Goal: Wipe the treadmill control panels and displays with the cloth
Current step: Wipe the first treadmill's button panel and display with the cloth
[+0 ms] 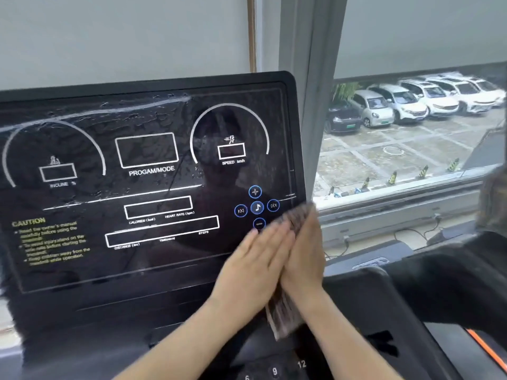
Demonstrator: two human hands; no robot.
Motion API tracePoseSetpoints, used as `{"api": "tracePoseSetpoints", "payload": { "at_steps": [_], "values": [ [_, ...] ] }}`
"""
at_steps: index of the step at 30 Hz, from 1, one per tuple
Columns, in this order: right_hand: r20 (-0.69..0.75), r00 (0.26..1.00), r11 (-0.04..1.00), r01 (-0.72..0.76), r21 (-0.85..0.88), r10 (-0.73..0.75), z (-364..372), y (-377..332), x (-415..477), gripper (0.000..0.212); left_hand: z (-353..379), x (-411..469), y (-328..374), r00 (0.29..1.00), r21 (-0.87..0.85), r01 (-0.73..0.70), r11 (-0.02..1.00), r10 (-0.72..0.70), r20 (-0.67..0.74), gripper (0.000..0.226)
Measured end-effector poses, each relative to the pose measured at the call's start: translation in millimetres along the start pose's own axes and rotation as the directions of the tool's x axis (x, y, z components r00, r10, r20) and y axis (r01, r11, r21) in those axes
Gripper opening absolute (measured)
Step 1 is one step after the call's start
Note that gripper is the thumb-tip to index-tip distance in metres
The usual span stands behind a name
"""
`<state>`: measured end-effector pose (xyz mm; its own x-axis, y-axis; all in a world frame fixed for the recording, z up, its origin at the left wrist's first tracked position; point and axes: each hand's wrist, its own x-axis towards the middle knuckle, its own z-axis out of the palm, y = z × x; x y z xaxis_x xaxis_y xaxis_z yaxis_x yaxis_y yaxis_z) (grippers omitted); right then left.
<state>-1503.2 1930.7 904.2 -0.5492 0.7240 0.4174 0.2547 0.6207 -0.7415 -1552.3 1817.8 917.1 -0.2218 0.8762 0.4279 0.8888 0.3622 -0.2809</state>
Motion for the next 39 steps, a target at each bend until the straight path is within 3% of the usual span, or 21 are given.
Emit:
{"api": "tracePoseSetpoints", "payload": {
  "at_steps": [4,8,13,15,17,20,22,23,25,28,30,31,32,35,39],
  "values": [
    [-0.104,0.966,0.927,0.191,-0.324,-0.235,10.4,-80.2,64.8,0.063,-44.3,28.4,-61.2,0.974,0.066,0.221,0.973,-0.217,-0.061,0.058],
    [0.089,0.899,0.784,0.42,-0.458,-0.429,44.8,-98.7,41.1,0.064,-41.4,-13.9,-85.9,0.948,0.05,0.314,0.948,-0.309,-0.076,0.06],
    [0.381,0.644,0.517,0.763,-0.389,-0.663,30.6,-40.3,-8.3,0.068,-19.3,-81.6,-50.1,0.969,-0.085,0.233,0.969,-0.238,-0.062,0.054],
    [0.436,0.574,0.472,0.819,-0.327,-0.693,15.0,-30.0,14.1,0.066,-17.9,-78.1,-41.3,0.977,-0.11,0.201,0.973,-0.207,-0.047,0.049],
    [0.402,0.629,0.538,0.777,-0.326,-0.665,7.5,-49.1,52.3,0.07,-22.5,-66.1,-47.0,0.959,-0.112,0.258,0.96,-0.268,-0.088,0.045],
    [0.198,0.779,0.651,0.612,-0.449,-0.596,15.6,-104.5,93.0,0.071,-41.8,-43.6,-68.4,0.912,-0.089,0.374,0.923,-0.384,-0.146,0.042],
    [0.119,0.794,0.679,0.577,-0.454,-0.595,26.6,-124.9,89.0,0.068,-58.0,-35.0,-82.8,0.886,-0.076,0.42,0.904,-0.426,-0.18,0.036],
    [0.129,0.759,0.65,0.621,-0.438,-0.638,34.4,-124.7,78.4,0.064,-64.3,-35.5,-88.2,0.87,-0.067,0.45,0.89,-0.454,-0.191,0.031],
    [0.23,0.613,0.53,0.778,-0.337,-0.756,48.5,-107.5,43.7,0.057,-67.6,-47.1,-90.9,0.853,-0.052,0.492,0.869,-0.494,-0.169,0.024],
    [0.402,0.351,0.381,0.925,-0.007,-0.846,44.7,-69.1,7.3,0.057,-51.5,-83.3,-75.8,0.914,-0.043,0.399,0.916,-0.401,-0.064,0.014],
    [0.46,0.233,0.292,0.955,0.06,-0.857,29.9,-51.2,20.1,0.049,-42.7,-100.4,-65.1,0.946,-0.069,0.324,0.944,-0.324,0.016,0.014],
    [0.461,0.222,0.267,0.963,0.034,-0.859,23.0,-44.9,28.5,0.043,-39.9,-105.4,-61.9,0.953,-0.095,0.301,0.949,-0.299,0.037,0.019],
    [0.437,0.261,0.289,0.957,-0.003,-0.861,18.6,-40.1,33.0,0.038,-39.1,-109.3,-60.9,0.957,-0.118,0.288,0.95,-0.285,0.045,0.024],
    [0.305,0.447,0.467,0.884,-0.008,-0.841,32.2,-37.8,-0.5,0.022,-43.2,-127.1,-71.9,0.947,-0.172,0.321,0.931,-0.32,0.034,0.029],
    [0.309,0.516,0.555,0.831,0.047,-0.799,63.6,-58.8,-60.4,0.028,-42.7,-159.6,-93.5,0.912,-0.238,0.399,0.885,-0.41,0.007,0.031]
  ]
}}
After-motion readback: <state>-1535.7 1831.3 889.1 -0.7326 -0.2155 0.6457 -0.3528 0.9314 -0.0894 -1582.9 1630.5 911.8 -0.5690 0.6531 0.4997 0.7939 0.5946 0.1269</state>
